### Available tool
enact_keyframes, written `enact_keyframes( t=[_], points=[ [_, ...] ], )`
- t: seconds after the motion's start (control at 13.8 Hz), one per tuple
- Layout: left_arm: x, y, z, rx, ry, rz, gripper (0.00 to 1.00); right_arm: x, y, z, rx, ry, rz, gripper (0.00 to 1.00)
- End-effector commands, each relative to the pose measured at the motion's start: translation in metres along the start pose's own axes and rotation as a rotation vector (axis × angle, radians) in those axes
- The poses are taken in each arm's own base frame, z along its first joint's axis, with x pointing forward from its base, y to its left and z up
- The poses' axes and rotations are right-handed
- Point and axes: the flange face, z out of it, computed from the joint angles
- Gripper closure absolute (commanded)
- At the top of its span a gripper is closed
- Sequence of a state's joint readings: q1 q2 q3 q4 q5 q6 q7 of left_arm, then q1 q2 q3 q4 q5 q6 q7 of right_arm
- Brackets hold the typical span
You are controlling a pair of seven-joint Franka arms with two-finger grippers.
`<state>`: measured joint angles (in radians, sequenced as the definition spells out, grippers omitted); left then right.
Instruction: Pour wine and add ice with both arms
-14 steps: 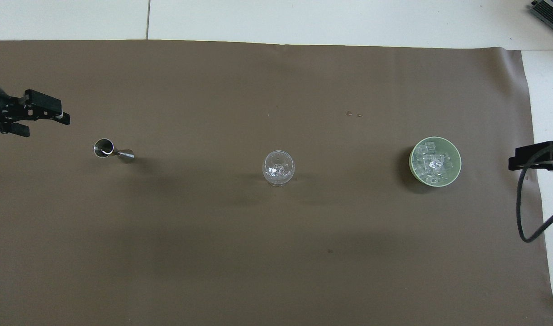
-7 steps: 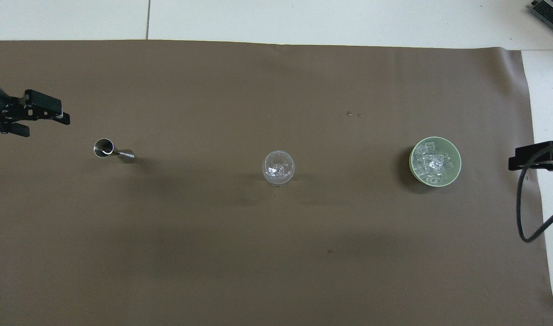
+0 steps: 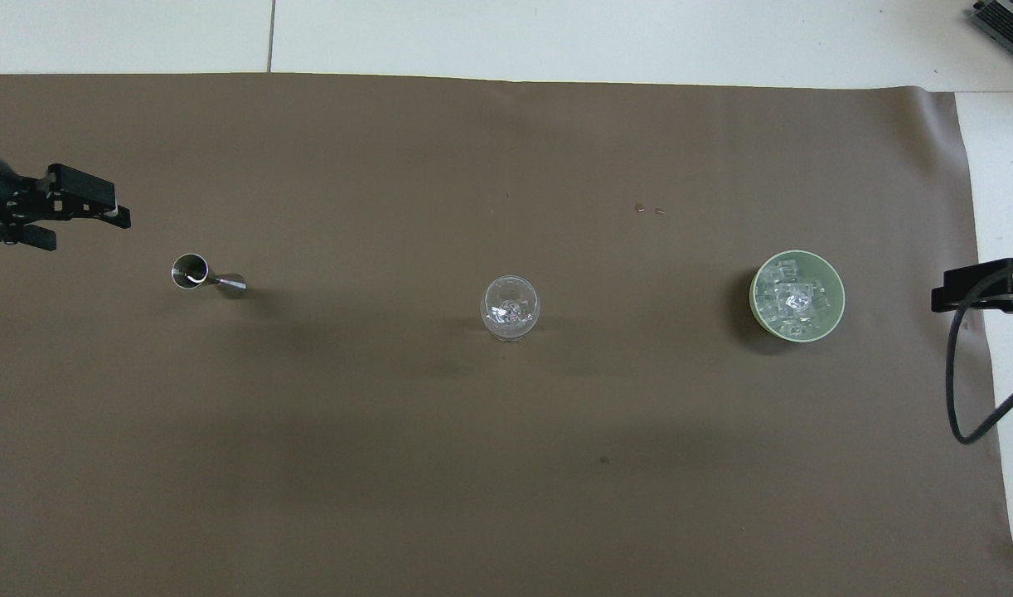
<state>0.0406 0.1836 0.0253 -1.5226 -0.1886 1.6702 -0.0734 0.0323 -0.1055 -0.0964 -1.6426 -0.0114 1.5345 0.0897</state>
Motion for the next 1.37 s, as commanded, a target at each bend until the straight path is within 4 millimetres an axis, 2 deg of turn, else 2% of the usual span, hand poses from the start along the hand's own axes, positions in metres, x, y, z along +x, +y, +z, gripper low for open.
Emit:
enact_keyframes(
  t=[0.0,0.29,0.43,0.58,0.87,1.16,1.3],
  points=[
    [0.000,-0.007,-0.008,0.015,0.066,-0.029,0.00,-0.005,0.001,-0.001,0.025,-0.001,-0.026,0.00],
    [0.006,-0.028,-0.004,0.022,0.056,-0.063,0.00,-0.005,0.002,-0.001,0.023,0.001,-0.026,0.00],
    [0.012,-0.041,0.008,0.021,0.033,-0.089,0.00,-0.005,0.001,-0.001,0.025,0.001,-0.026,0.00],
    [0.015,-0.043,0.019,0.015,0.017,-0.119,0.00,-0.005,0.001,-0.001,0.025,0.001,-0.026,0.00],
    [0.021,-0.064,0.040,-0.085,-0.021,-0.322,0.00,-0.005,0.001,-0.001,0.025,0.001,-0.026,0.00],
    [0.016,-0.067,0.060,-0.162,-0.090,-0.522,0.00,-0.005,0.001,-0.001,0.025,0.001,-0.026,0.00],
    [0.013,-0.082,0.074,-0.243,-0.138,-0.646,0.00,-0.005,0.001,-0.001,0.025,0.001,-0.026,0.00]
  ],
)
